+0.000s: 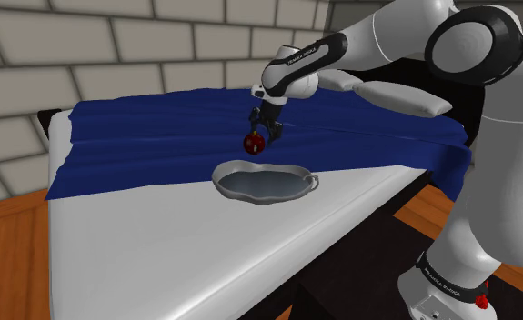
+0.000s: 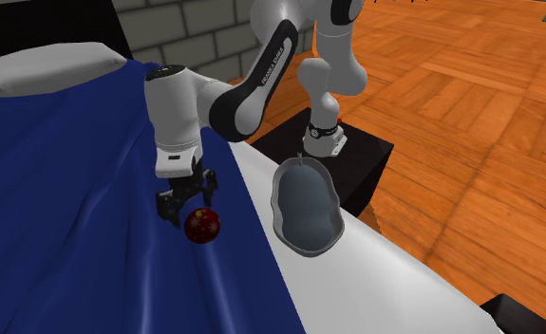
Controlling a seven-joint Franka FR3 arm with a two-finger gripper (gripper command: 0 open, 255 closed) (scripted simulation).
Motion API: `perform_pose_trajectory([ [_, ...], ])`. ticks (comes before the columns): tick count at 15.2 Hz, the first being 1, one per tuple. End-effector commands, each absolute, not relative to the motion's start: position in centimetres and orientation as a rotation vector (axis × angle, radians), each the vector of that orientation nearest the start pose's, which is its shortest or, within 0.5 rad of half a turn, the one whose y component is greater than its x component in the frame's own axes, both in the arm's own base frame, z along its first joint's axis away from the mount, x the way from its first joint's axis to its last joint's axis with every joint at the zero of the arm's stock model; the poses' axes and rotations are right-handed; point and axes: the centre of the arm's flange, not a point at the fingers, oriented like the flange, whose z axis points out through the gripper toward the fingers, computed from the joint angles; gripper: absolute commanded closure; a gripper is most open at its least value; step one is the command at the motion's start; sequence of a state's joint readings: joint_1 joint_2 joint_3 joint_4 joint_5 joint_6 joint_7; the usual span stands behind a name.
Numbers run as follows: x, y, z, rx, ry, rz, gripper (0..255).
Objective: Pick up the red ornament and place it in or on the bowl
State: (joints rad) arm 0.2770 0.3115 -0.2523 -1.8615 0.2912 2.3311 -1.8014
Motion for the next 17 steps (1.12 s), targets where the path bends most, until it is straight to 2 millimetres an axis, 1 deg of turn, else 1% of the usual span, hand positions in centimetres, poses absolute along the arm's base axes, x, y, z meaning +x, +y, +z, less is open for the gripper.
perform_pose_trajectory([
  [1, 64.3, 3.29, 36.3, 2.079, 2.278, 0.351, 0],
  [2, 64.36, 3.34, 36.01, 2.079, 2.278, 0.351, 0],
  [9, 64.36, 3.34, 36.01, 2.079, 2.278, 0.351, 0],
  [10, 64.36, 3.34, 36.01, 2.079, 2.278, 0.351, 255],
  [17, 64.38, 3.31, 36.03, 2.079, 2.278, 0.351, 255],
])
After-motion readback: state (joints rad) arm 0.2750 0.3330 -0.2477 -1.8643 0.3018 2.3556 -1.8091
